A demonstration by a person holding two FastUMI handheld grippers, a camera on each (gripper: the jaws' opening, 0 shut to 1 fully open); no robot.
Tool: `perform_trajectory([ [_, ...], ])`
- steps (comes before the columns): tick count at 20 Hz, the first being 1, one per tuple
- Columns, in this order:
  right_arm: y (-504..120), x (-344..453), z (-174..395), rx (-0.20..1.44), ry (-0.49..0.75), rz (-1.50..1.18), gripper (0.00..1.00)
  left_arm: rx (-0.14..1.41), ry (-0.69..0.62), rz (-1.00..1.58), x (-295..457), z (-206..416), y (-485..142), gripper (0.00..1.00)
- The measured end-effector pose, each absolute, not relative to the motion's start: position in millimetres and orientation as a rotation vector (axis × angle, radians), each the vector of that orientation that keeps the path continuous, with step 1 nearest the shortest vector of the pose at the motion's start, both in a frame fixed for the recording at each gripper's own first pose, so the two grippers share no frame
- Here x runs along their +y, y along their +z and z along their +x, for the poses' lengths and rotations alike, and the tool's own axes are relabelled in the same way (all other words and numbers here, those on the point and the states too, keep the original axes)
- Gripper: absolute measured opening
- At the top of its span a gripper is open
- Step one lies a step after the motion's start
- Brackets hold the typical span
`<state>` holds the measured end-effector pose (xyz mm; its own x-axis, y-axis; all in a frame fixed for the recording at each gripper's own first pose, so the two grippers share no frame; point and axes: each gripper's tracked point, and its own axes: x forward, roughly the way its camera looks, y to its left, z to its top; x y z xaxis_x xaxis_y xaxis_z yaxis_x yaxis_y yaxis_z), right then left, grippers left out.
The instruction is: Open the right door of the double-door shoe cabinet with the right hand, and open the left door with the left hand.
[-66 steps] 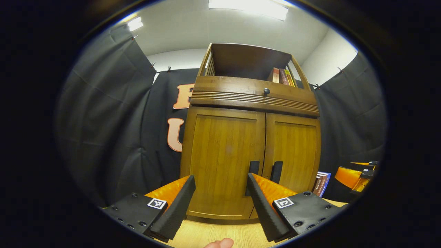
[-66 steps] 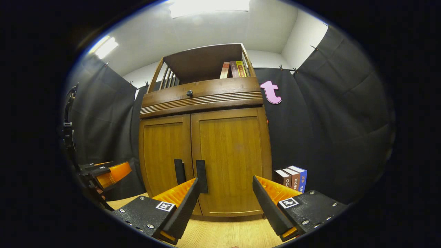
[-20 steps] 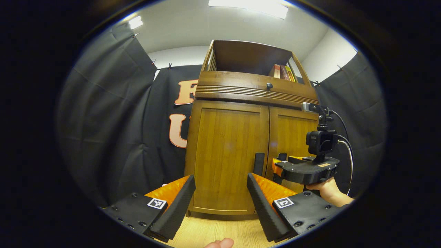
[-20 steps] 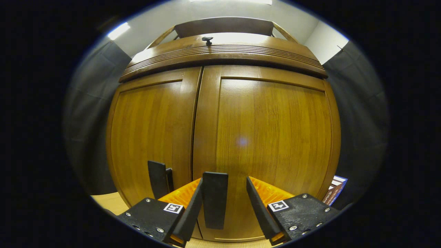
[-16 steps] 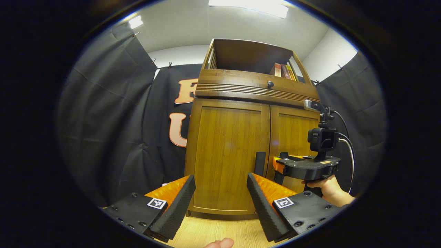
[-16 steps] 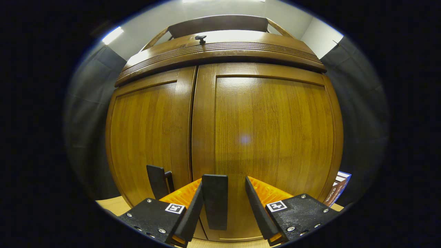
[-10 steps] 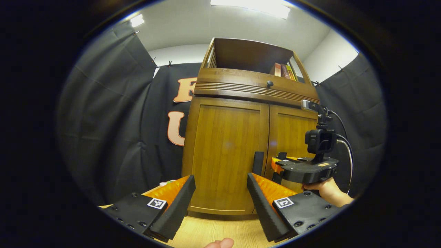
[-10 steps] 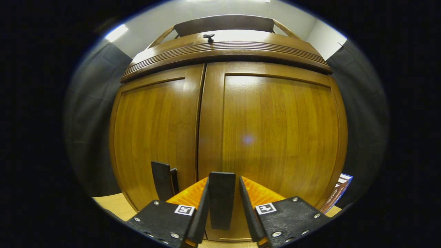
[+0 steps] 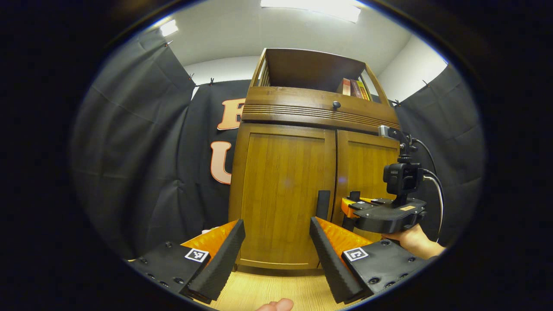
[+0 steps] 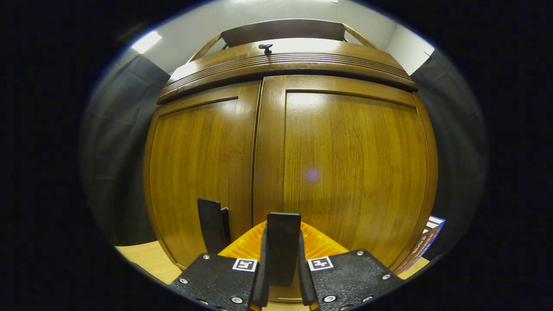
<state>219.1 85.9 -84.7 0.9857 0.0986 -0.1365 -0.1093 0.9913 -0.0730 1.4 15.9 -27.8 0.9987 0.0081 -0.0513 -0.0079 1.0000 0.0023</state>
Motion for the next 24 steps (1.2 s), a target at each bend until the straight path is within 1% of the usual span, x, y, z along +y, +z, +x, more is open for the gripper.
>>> perform_trajectory([
  [6,-74,80,176,0.099,0.165,-0.047,0.28,0.05,-0.019,0.006,4,-2,-26,0.97],
  [14,-58,54,114,0.098,0.207,-0.049,0.28,0.028,-0.023,0.029,0,-13,-16,0.97],
  [20,-47,15,68,0.098,0.196,-0.021,0.27,0.026,-0.049,0.008,-14,-16,-15,0.96],
  [24,-42,-8,49,0.086,0.156,-0.064,0.27,0.024,-0.073,0.017,-24,-18,-15,0.96],
])
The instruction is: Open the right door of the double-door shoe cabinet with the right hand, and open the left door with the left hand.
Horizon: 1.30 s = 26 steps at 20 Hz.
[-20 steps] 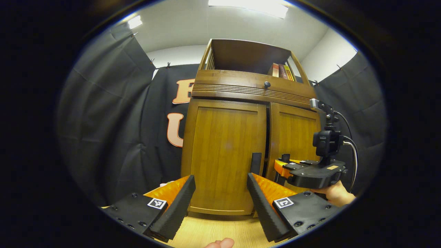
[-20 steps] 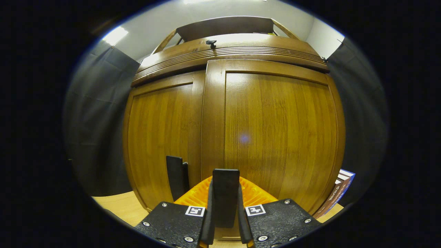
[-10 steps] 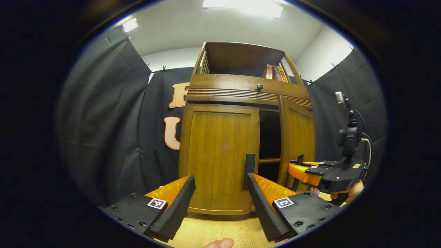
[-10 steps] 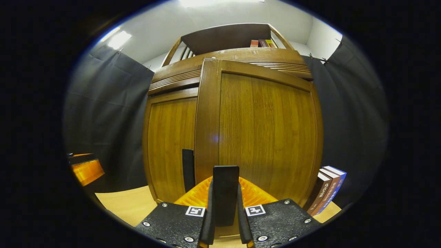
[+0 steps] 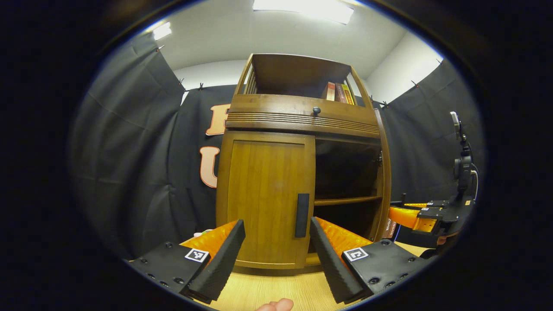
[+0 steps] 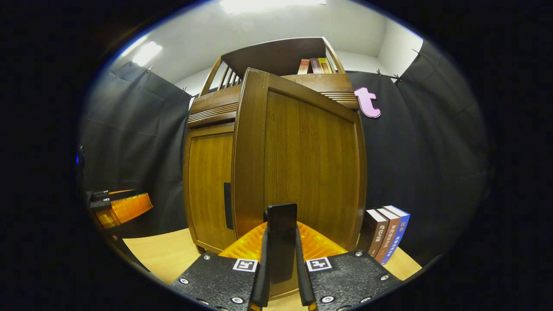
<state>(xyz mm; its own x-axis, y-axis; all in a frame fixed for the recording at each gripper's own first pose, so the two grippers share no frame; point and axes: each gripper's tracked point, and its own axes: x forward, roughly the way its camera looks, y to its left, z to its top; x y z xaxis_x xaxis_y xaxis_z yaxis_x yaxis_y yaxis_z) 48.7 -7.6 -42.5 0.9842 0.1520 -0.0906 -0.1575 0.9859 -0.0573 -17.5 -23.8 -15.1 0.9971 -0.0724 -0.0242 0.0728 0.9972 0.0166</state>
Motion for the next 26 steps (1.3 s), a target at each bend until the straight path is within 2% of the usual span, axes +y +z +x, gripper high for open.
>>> perform_trajectory([
  [1,-42,-14,44,0.086,0.144,-0.074,0.36,0.021,-0.078,0.013,-26,-17,-15,0.96],
  [2,-42,-20,41,0.086,0.132,-0.083,0.36,0.02,-0.081,0.007,-27,-17,-15,0.96],
  [3,-41,-26,36,0.087,0.119,-0.094,0.27,0.022,-0.083,0.002,-27,-15,-16,0.96],
  [4,-40,-32,32,0.087,0.109,-0.097,0.27,0.025,-0.084,-0.003,-28,-15,-17,0.96],
  [5,-39,-38,29,0.087,0.1,-0.095,0.15,0.029,-0.087,-0.008,-30,-15,-20,0.96],
  [6,-37,-44,26,0.086,0.091,-0.089,0.24,0.032,-0.089,-0.012,-30,-13,-21,0.96],
  [9,-35,-60,18,0.084,0.06,-0.098,0.21,0.038,-0.096,-0.024,-33,-11,-24,0.97],
  [10,-34,-67,16,0.081,0.046,-0.111,0.31,0.039,-0.099,-0.024,-33,-10,-24,0.97],
  [11,-32,-73,12,0.078,0.031,-0.124,0.19,0.038,-0.1,-0.023,-34,-9,-25,0.97],
  [20,-27,-117,1,0.082,-0.077,-0.196,0.13,0.05,-0.096,-0.036,-31,-3,-32,0.96],
  [26,-26,-136,-1,0.088,-0.065,-0.24,0.11,0.056,-0.076,-0.034,-22,-2,-37,0.96],
])
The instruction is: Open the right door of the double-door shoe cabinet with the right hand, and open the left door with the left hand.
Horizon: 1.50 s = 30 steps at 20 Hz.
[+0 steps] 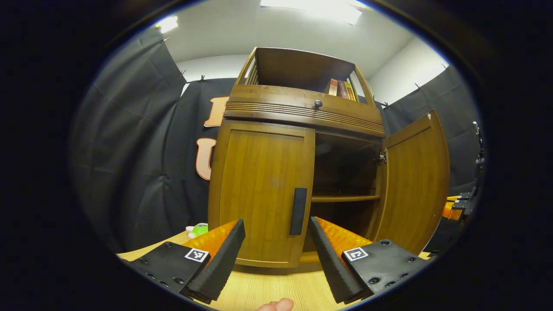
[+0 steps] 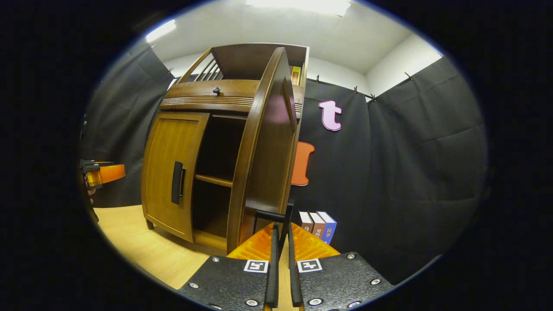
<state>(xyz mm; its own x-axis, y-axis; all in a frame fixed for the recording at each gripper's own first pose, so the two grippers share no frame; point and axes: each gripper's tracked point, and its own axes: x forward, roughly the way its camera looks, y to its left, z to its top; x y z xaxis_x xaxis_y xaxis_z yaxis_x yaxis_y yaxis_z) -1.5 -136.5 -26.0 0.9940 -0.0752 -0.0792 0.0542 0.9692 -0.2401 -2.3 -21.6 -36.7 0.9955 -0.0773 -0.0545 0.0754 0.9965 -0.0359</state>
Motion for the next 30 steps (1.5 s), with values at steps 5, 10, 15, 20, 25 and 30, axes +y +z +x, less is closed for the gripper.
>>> perform_trajectory([
  [5,-25,-163,-3,0.104,-0.015,-0.184,0.09,0.047,-0.066,-0.025,-14,-4,-34,0.96],
  [10,-29,-191,-2,0.127,0.014,-0.079,0.17,0.04,-0.057,-0.023,-7,-7,-32,0.98],
  [15,-29,-209,0,0.104,0.055,-0.024,0.04,0.04,-0.048,-0.024,-2,-6,-32,0.98],
  [20,-32,-215,-8,0.111,0.066,-0.068,0.17,0.04,-0.043,-0.024,-1,-6,-33,0.98],
  [25,-24,-213,-48,0.105,0.007,-0.169,0.08,0.051,-0.047,-0.041,-5,-2,-38,0.99],
  [30,-4,-191,-80,0.12,-0.054,-0.076,0.07,0.057,-0.059,-0.055,-15,-1,-40,0.99],
])
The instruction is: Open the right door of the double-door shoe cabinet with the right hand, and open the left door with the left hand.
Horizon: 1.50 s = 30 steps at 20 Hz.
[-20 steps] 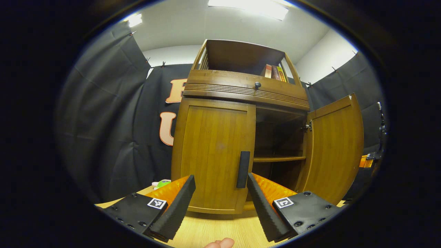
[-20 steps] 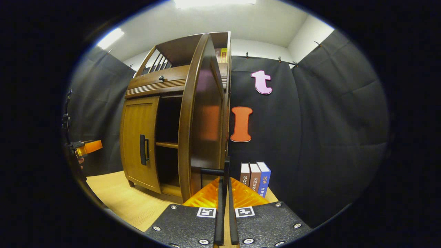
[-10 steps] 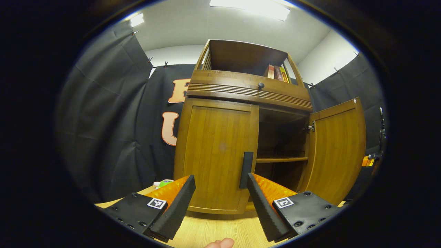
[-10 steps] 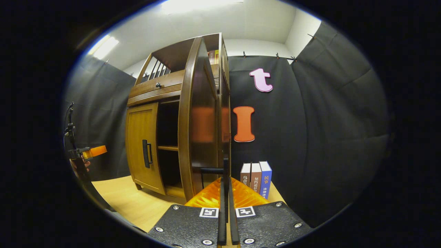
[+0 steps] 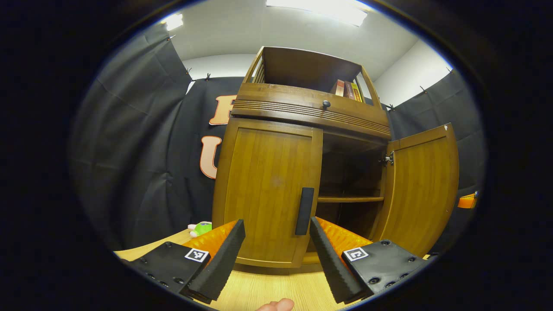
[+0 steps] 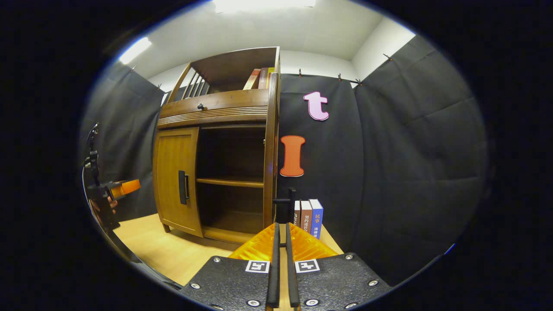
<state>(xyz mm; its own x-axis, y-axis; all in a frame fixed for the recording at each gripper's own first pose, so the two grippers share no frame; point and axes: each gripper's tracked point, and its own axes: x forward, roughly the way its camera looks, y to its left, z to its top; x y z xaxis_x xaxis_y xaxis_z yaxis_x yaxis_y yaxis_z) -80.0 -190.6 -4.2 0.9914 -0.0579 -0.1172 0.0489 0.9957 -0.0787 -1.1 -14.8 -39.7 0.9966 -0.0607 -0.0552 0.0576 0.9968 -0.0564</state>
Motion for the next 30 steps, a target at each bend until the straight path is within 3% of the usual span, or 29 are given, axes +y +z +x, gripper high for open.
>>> perform_trajectory([
  [5,1,-151,-85,0.116,-0.001,-0.066,0.07,0.051,-0.067,-0.043,-18,-6,-35,0.97],
  [13,-19,-42,-38,0.122,0.156,-0.058,0.08,0.044,-0.061,-0.016,-18,-13,-29,0.97],
  [18,-31,-15,-19,0.089,0.128,-0.158,0.11,0.077,-0.096,-0.017,-29,-11,-38,0.96],
  [24,-29,-7,-6,0.079,0.087,-0.107,0.53,0.084,-0.088,-0.018,-26,-5,-42,0.99],
  [26,-35,-10,-4,0.085,0.076,-0.046,0.89,0.091,-0.088,-0.021,-25,-3,-45,0.99],
  [28,-39,-18,-1,0.088,0.044,-0.033,1.0,0.097,-0.093,-0.025,-25,3,-47,0.98],
  [30,-42,-26,2,0.089,0.008,-0.052,1.0,0.114,-0.107,-0.021,-31,13,-50,0.97],
])
